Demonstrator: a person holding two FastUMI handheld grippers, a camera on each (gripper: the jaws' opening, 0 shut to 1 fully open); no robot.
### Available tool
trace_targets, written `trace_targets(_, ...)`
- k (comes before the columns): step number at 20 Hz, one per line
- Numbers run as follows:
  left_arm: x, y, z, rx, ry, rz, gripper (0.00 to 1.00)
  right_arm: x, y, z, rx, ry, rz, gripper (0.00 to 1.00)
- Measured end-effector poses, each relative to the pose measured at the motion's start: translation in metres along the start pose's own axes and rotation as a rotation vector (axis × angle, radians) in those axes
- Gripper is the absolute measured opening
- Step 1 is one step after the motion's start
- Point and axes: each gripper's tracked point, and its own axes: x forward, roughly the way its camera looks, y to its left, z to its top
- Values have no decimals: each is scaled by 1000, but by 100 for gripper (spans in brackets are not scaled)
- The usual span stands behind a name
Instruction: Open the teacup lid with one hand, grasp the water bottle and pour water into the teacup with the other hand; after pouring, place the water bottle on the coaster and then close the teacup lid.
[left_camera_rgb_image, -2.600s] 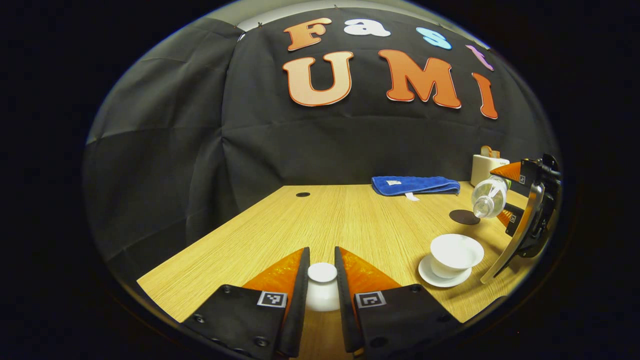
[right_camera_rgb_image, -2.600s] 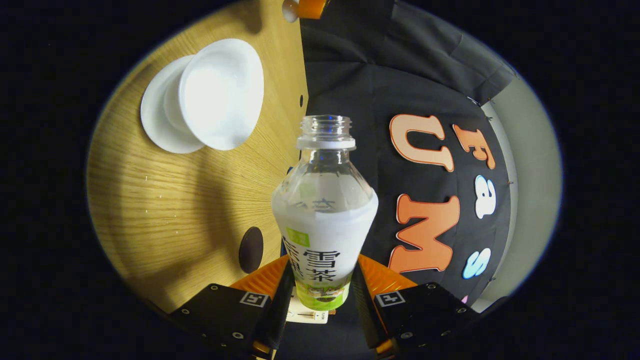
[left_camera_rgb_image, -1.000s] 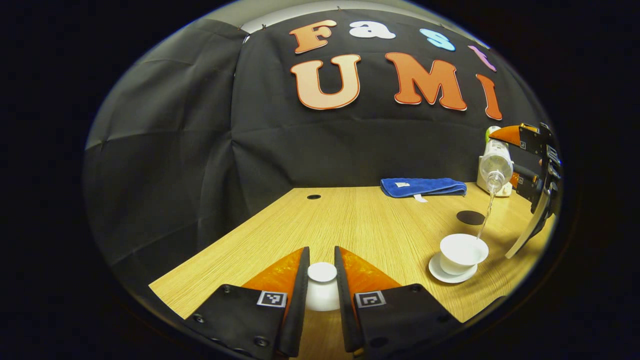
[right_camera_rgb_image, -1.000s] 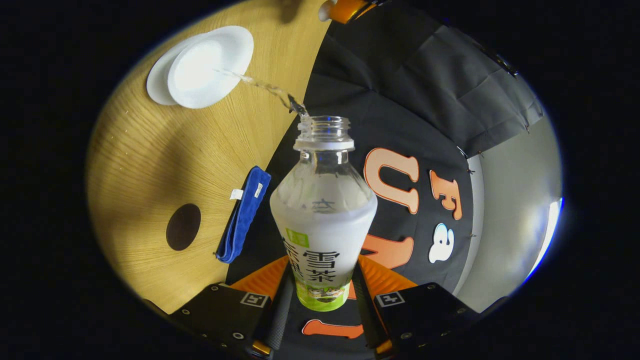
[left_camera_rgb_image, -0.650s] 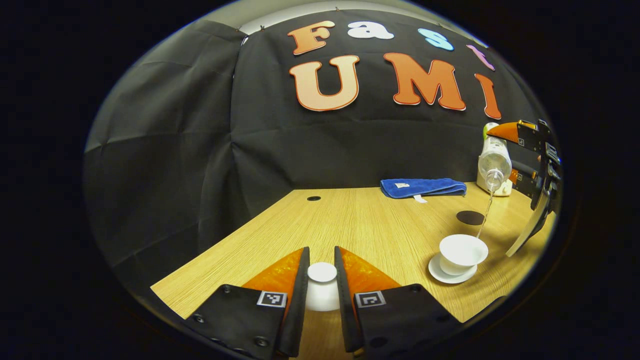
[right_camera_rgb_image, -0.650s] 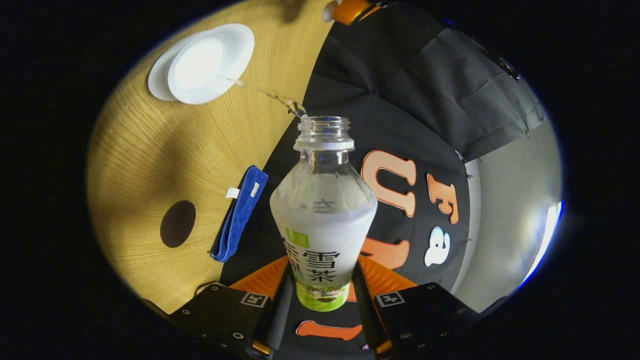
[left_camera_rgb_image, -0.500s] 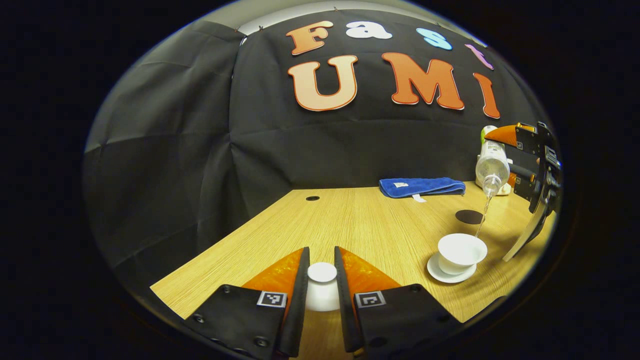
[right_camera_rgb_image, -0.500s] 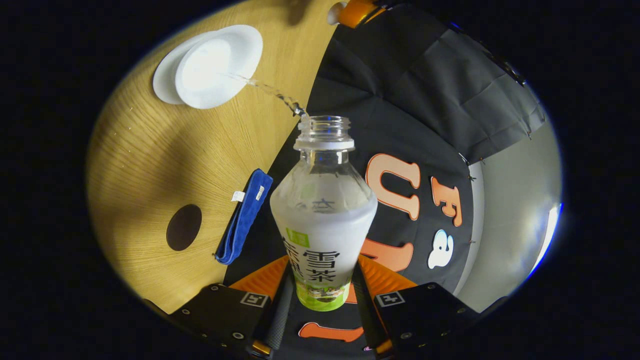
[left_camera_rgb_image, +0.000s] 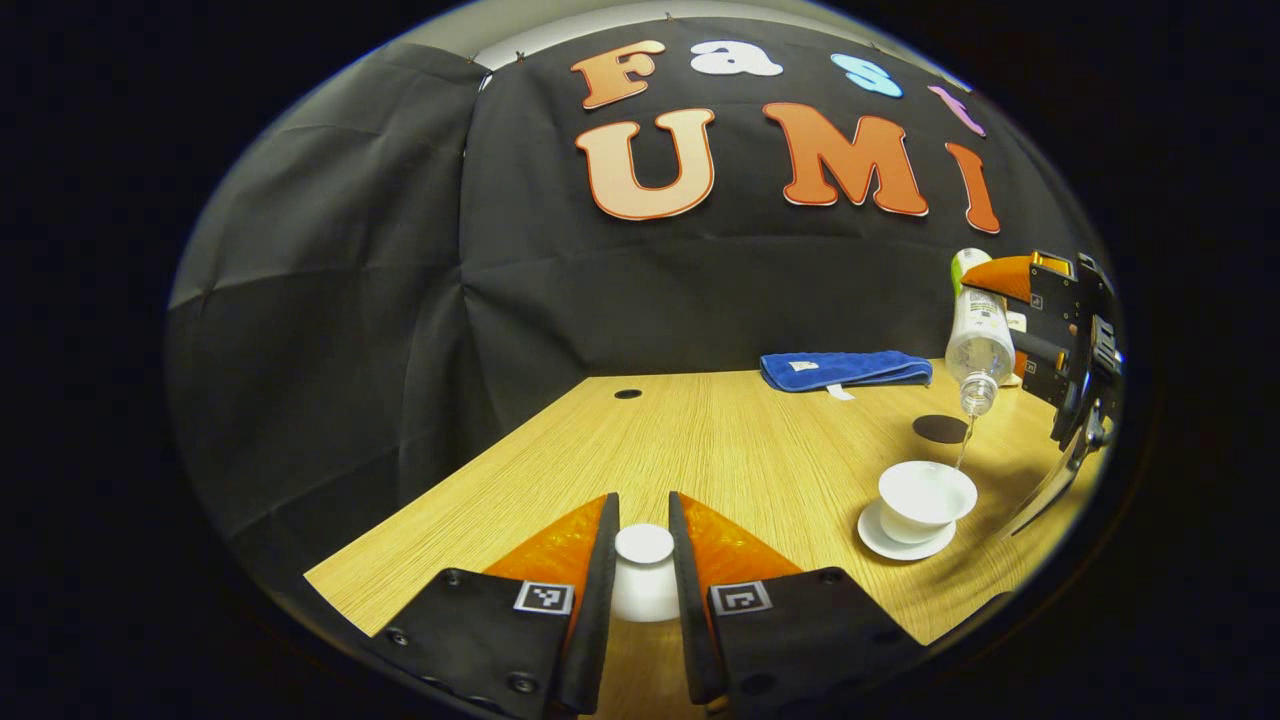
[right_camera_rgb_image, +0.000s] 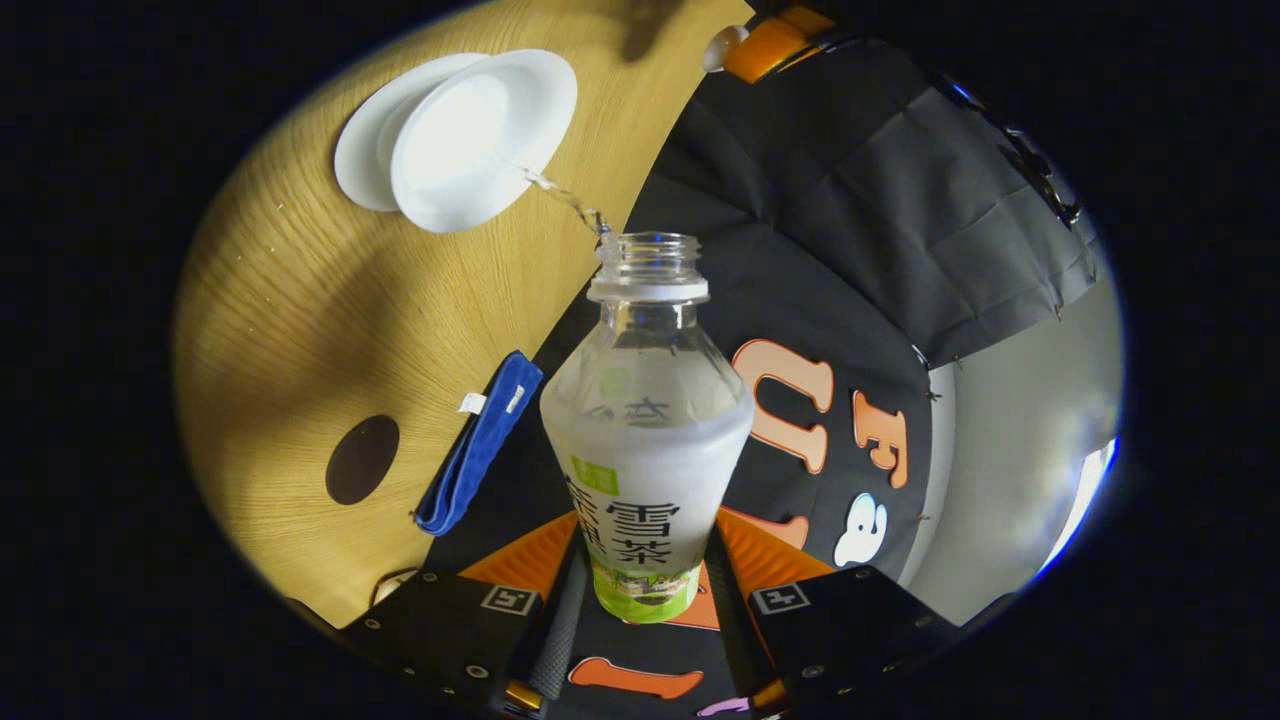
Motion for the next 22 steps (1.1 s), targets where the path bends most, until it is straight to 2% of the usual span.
trace_targets(2, 1, -1, 0, -2, 1, -1, 37, -7, -1, 5, -18, -16, -30, 63)
trace_targets(6, 0, -1, 1, 2, -2, -2, 36, -13, -6, 9, -65, -32, -79, 63)
trace_targets(12, 0, -2, 1, 0, 0, -6, 36, -10, -7, 8, -87, -30, -99, 63)
trace_targets(22, -2, -5, 4, 7, -8, -11, 36, -7, -6, 10, -94, -54, -68, 63)
